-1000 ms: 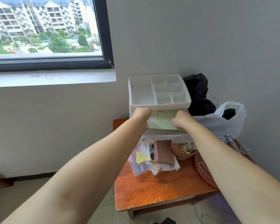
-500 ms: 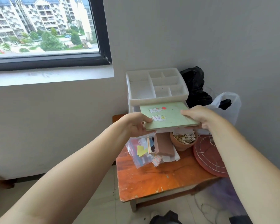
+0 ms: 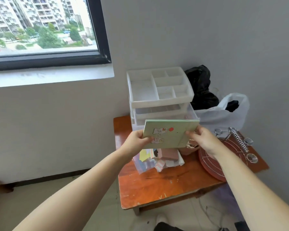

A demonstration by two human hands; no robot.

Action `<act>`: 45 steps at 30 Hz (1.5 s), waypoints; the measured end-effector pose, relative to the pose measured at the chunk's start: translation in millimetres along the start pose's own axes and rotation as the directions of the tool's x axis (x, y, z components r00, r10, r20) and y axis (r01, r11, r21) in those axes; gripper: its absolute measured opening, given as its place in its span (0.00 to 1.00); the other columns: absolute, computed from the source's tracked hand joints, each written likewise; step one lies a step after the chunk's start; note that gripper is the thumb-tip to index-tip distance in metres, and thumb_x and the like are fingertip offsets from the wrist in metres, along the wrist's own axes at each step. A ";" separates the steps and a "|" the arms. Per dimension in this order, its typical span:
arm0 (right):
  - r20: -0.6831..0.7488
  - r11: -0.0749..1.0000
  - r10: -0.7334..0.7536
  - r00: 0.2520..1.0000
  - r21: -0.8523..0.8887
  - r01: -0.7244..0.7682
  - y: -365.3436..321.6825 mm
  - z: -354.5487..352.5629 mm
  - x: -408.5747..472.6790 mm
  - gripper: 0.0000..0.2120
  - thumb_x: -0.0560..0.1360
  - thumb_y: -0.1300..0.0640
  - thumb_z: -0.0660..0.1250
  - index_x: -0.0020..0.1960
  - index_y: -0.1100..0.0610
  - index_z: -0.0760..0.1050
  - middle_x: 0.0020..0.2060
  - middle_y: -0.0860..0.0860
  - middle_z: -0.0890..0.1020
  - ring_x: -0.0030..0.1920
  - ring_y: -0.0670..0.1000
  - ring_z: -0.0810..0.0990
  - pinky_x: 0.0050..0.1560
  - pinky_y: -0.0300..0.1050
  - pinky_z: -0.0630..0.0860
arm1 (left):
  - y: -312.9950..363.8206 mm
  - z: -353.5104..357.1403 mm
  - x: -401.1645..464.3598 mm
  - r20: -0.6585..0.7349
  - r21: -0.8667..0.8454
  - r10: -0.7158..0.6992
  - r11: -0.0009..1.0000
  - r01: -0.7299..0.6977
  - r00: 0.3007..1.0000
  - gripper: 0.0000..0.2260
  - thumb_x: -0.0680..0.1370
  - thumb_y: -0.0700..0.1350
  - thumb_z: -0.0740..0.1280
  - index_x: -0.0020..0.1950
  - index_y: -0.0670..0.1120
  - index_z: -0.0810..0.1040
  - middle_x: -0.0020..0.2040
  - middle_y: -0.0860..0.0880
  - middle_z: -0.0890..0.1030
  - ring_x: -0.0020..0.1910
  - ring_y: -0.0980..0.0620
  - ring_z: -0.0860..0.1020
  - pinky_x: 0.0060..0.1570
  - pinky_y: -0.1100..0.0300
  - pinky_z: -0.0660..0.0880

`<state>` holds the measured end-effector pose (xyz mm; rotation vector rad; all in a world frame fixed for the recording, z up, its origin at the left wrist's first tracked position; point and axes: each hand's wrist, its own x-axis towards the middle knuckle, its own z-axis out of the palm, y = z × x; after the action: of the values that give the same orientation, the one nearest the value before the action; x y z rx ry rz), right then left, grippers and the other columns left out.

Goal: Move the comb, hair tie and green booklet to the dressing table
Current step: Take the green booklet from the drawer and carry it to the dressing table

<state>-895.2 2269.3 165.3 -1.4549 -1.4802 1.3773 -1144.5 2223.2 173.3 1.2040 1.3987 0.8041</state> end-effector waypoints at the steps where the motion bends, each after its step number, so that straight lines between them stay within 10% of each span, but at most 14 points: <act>1: 0.004 1.000 -0.013 1.000 -0.006 0.013 -3.8 -0.1 9.0 0.09 0.77 0.58 0.64 0.55 0.47 0.73 0.52 0.45 0.81 0.52 0.44 0.79 0.52 0.42 0.75 | 3.6 -2.7 5.6 -0.021 -0.014 0.003 1.000 -0.003 1.000 0.10 0.77 0.40 0.63 0.56 0.46 0.80 0.52 0.50 0.83 0.52 0.54 0.80 0.53 0.62 0.75; 12: 0.095 0.998 -0.061 0.994 -0.027 0.064 -38.5 -2.1 79.6 0.09 0.78 0.59 0.62 0.57 0.52 0.73 0.57 0.53 0.79 0.52 0.48 0.79 0.54 0.46 0.76 | 26.1 -20.3 55.4 -0.117 -0.166 -0.067 0.985 0.047 0.991 0.08 0.77 0.41 0.64 0.54 0.48 0.77 0.56 0.46 0.82 0.56 0.47 0.80 0.59 0.48 0.76; 22: 0.021 0.999 0.045 0.999 0.025 -0.045 -44.4 -31.5 27.2 0.12 0.75 0.59 0.66 0.59 0.59 0.74 0.50 0.54 0.82 0.48 0.53 0.82 0.52 0.51 0.78 | 13.7 -21.9 51.1 0.280 -0.354 -0.099 0.914 0.199 0.955 0.13 0.76 0.47 0.66 0.58 0.43 0.78 0.52 0.43 0.85 0.48 0.46 0.84 0.47 0.56 0.82; 31: -0.273 0.957 0.284 0.919 0.031 -0.287 12.2 8.5 -151.2 0.13 0.74 0.58 0.69 0.57 0.61 0.77 0.46 0.56 0.83 0.41 0.51 0.82 0.40 0.40 0.78 | 2.1 55.6 -22.0 0.762 0.273 -0.253 0.960 0.058 0.596 0.09 0.75 0.50 0.68 0.53 0.49 0.80 0.53 0.47 0.85 0.51 0.50 0.83 0.47 0.58 0.81; 34: -0.480 0.911 0.397 0.782 0.100 -0.400 51.3 30.5 -222.6 0.12 0.74 0.54 0.68 0.55 0.58 0.79 0.51 0.54 0.83 0.50 0.52 0.81 0.51 0.45 0.77 | -21.5 88.9 -65.4 0.762 0.375 -0.327 0.926 0.031 0.559 0.11 0.75 0.49 0.67 0.56 0.47 0.78 0.55 0.46 0.84 0.53 0.47 0.82 0.55 0.50 0.78; 37: -0.678 0.819 0.558 0.479 0.357 -0.449 97.6 62.2 -307.2 0.19 0.76 0.51 0.64 0.64 0.58 0.72 0.58 0.54 0.79 0.57 0.55 0.78 0.61 0.54 0.75 | -47.5 124.5 -111.1 0.759 0.421 -0.378 0.906 0.044 0.530 0.13 0.77 0.48 0.66 0.60 0.46 0.75 0.55 0.46 0.83 0.53 0.46 0.82 0.51 0.50 0.80; 45: -0.710 0.696 0.703 0.043 0.674 -0.249 162.6 178.8 -525.9 0.08 0.74 0.55 0.59 0.51 0.56 0.72 0.43 0.50 0.78 0.41 0.50 0.76 0.35 0.42 0.71 | -111.0 240.9 -299.0 0.867 0.416 -0.383 0.909 -0.040 0.318 0.10 0.76 0.46 0.67 0.55 0.44 0.75 0.56 0.42 0.82 0.53 0.42 0.81 0.55 0.42 0.78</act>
<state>-920.0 1696.9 83.5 -2.0256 0.2130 0.6022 -961.6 1874.1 106.9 1.3975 0.6103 -0.4211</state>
